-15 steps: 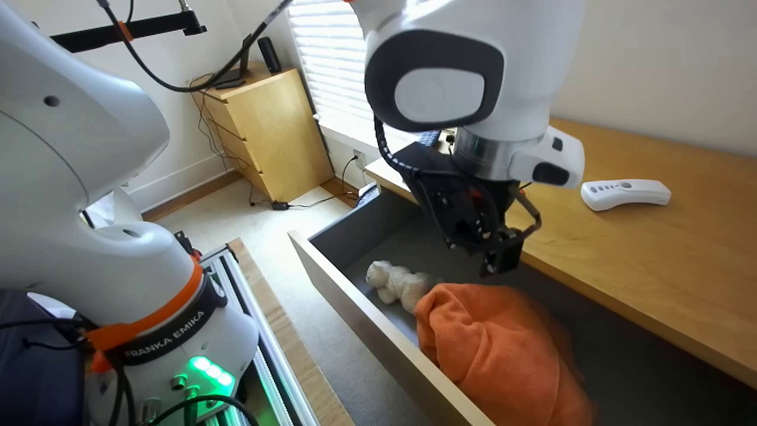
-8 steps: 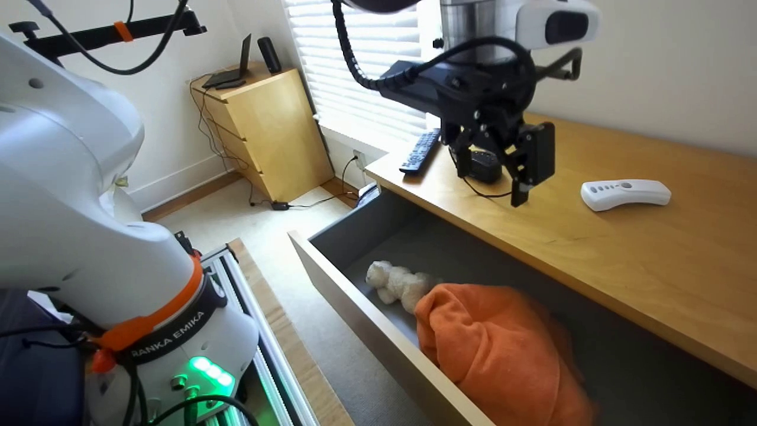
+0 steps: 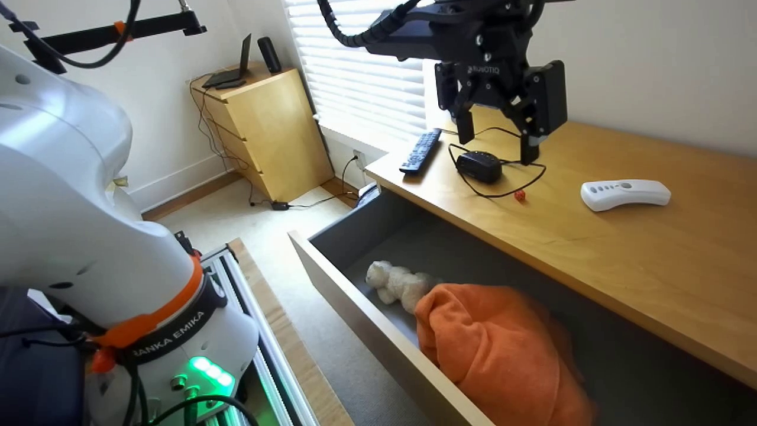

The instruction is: Place the orange towel in the top drawer

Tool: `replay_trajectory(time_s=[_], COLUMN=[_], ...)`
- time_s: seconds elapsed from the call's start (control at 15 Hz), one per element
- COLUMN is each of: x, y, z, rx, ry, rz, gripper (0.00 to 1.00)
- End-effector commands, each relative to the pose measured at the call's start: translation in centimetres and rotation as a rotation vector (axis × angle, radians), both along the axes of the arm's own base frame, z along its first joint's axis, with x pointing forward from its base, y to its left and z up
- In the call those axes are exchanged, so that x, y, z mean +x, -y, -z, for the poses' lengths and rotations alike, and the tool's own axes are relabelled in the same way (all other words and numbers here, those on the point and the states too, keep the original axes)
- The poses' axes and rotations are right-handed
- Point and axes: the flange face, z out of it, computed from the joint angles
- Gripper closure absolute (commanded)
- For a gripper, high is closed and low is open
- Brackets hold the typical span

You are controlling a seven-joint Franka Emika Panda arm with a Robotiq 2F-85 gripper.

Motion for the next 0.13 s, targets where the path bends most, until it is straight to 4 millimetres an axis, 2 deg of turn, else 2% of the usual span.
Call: replay_trajectory(time_s=[0.0,0.07], x=[0.02,0.03], y=[-0.03,-0.05], z=[0.0,0.0], rx=[0.0,0.001], ry=[-0.001,-0.001], rz=[0.0,-0.001], gripper=[0.0,0.0])
